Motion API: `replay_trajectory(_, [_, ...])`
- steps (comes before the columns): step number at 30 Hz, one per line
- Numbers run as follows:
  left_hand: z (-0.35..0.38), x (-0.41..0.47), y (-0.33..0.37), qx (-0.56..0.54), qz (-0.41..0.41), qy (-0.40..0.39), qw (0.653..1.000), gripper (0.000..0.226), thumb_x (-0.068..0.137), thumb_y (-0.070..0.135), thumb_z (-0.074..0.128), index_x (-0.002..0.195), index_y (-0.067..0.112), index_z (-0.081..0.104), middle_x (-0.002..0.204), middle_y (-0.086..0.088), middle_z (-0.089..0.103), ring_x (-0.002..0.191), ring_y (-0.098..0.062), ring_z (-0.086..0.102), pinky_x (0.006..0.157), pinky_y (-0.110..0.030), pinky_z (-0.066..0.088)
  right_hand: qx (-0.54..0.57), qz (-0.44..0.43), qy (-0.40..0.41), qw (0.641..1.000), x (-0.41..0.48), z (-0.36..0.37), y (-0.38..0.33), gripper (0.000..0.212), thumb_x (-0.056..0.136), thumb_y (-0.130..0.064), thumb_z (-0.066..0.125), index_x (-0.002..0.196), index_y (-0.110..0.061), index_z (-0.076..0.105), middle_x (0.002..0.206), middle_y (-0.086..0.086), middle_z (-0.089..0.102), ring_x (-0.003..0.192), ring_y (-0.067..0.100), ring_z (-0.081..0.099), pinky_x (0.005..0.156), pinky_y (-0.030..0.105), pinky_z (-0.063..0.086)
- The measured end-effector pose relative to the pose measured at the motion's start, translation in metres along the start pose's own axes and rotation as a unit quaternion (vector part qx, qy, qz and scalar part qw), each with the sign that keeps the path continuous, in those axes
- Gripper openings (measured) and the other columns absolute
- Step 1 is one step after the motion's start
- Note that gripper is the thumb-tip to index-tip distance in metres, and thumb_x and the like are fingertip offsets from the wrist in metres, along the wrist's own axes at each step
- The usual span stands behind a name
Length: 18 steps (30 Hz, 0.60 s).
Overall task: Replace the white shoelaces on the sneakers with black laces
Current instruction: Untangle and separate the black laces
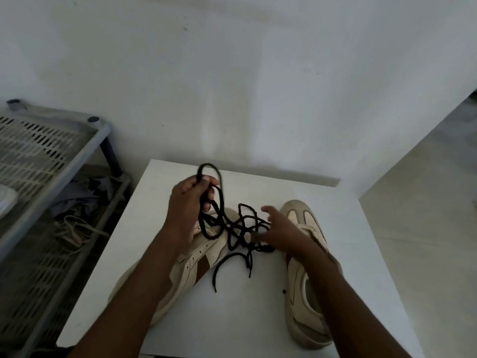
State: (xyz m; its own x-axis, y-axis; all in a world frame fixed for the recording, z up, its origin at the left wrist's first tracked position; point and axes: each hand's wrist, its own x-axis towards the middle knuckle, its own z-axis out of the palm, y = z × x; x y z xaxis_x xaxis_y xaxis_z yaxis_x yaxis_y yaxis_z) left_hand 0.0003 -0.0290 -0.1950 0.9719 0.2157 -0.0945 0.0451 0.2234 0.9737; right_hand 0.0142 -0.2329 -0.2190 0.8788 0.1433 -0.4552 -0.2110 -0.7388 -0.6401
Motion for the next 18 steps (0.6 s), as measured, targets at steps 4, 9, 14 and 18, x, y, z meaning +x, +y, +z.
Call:
replay_trajectory(4, [-0.001,0.008,-0.009,-0.056,0.063,0.122,0.989,0.029,0.100,0.011,0.043,0.083,0.011,0.067,0.065,0.000,0.061,0.059,-0.010,0.053,0.058,-0.020,0.044,-0.244,0.017,-0.007,0.970,0.018,0.037,0.010,0.101,0.078,-0.030,0.077,0.152,-0.010,0.010,0.146,0.022,0.030,0.133,0.039,0.033,0.106,0.042,0.036])
replay_trajectory(9, [-0.004,0.013,-0.008,-0.030,0.147,0.180,0.972,0.027,0.100,0.010,0.041,0.090,0.018,0.065,0.083,-0.002,0.067,0.075,-0.013,0.062,0.070,-0.019,0.048,-0.245,-0.006,0.094,0.965,0.031,0.043,0.014,0.025,0.086,-0.008,0.053,0.111,-0.003,0.055,0.112,0.019,0.060,0.104,0.034,0.060,0.077,0.034,0.048])
replay_trajectory(14, [-0.007,0.013,-0.017,0.072,0.140,0.150,0.976,0.024,0.100,0.010,0.043,0.100,0.021,0.064,0.097,0.002,0.069,0.093,-0.011,0.067,0.090,-0.029,0.051,-0.072,-0.076,0.272,0.957,0.031,-0.007,-0.004,0.024,0.075,0.000,0.057,0.098,-0.007,0.065,0.089,0.011,0.068,0.084,0.028,0.064,0.069,0.032,0.052])
replay_trajectory(18, [0.000,0.007,-0.024,0.266,0.084,0.046,0.959,0.020,0.096,0.019,0.055,0.114,0.025,0.060,0.114,0.004,0.066,0.107,-0.012,0.062,0.091,-0.025,0.047,0.037,-0.150,0.318,0.935,0.013,-0.036,-0.025,0.031,0.075,0.001,0.066,0.101,-0.014,0.066,0.091,-0.003,0.066,0.084,0.015,0.060,0.071,0.017,0.046])
